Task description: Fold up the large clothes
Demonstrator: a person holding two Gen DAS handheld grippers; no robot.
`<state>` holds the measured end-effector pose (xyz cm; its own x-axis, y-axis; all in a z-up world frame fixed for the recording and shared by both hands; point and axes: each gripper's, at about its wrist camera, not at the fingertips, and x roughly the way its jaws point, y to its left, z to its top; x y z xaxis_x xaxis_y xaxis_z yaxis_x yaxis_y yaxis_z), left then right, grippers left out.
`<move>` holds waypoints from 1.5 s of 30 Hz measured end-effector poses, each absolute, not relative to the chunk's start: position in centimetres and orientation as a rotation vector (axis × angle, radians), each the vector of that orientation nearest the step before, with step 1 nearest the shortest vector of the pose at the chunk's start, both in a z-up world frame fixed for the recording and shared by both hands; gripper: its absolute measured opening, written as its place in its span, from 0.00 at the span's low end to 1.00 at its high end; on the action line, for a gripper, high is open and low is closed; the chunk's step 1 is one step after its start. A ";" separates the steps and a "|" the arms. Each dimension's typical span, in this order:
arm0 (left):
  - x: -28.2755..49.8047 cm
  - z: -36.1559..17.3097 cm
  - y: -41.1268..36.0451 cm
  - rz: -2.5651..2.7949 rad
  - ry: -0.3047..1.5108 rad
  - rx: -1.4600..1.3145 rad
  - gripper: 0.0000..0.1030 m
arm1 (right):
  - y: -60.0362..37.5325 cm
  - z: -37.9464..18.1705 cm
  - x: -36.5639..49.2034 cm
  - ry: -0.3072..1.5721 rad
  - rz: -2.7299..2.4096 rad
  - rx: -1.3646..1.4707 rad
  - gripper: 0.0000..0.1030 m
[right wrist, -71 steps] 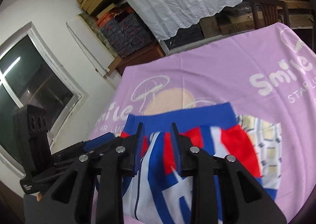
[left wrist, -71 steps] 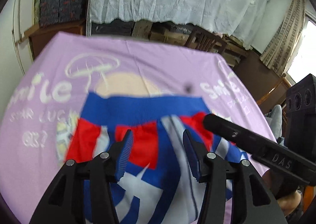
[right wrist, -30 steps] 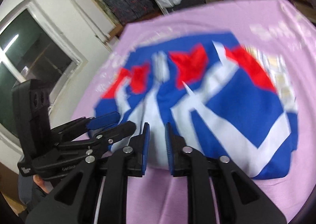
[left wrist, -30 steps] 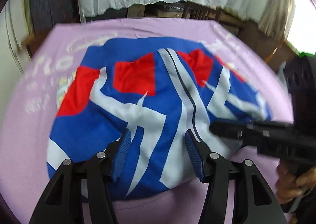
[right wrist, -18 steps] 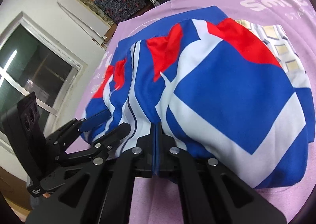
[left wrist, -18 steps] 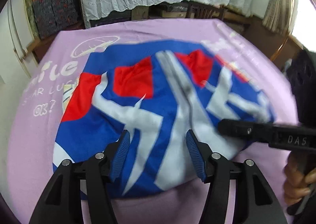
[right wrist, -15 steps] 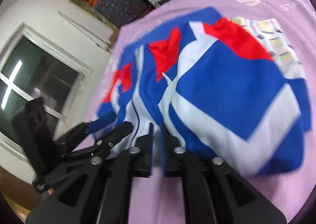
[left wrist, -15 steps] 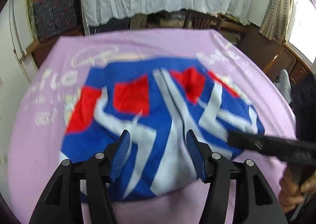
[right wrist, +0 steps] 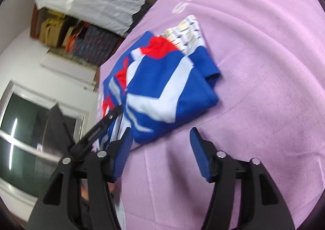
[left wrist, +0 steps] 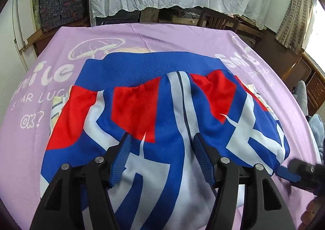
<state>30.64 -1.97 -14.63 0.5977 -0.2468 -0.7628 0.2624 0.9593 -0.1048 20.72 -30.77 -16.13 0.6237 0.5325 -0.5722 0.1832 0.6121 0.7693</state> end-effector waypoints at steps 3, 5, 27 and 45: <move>30.4 -14.7 -2.2 -0.295 0.880 0.019 0.66 | -31.2 -16.8 21.5 0.862 0.158 1.020 0.60; 30.3 -14.6 -2.5 -0.290 0.880 0.023 0.66 | -31.3 -17.0 22.2 0.840 0.116 1.057 0.60; 32.2 -13.8 1.5 -0.311 0.968 -0.156 0.31 | -27.9 -15.8 25.9 0.738 -0.053 0.743 0.40; 31.8 -8.8 13.5 -0.542 0.904 -0.634 0.81 | -13.0 -5.4 25.7 0.478 0.087 0.137 0.11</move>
<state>31.84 13.55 -8.78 0.5113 -0.6677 -0.5411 0.1636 0.6937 -0.7014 25.73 -13.02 -5.44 0.8845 0.1150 -0.4522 -0.0511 0.9872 0.1511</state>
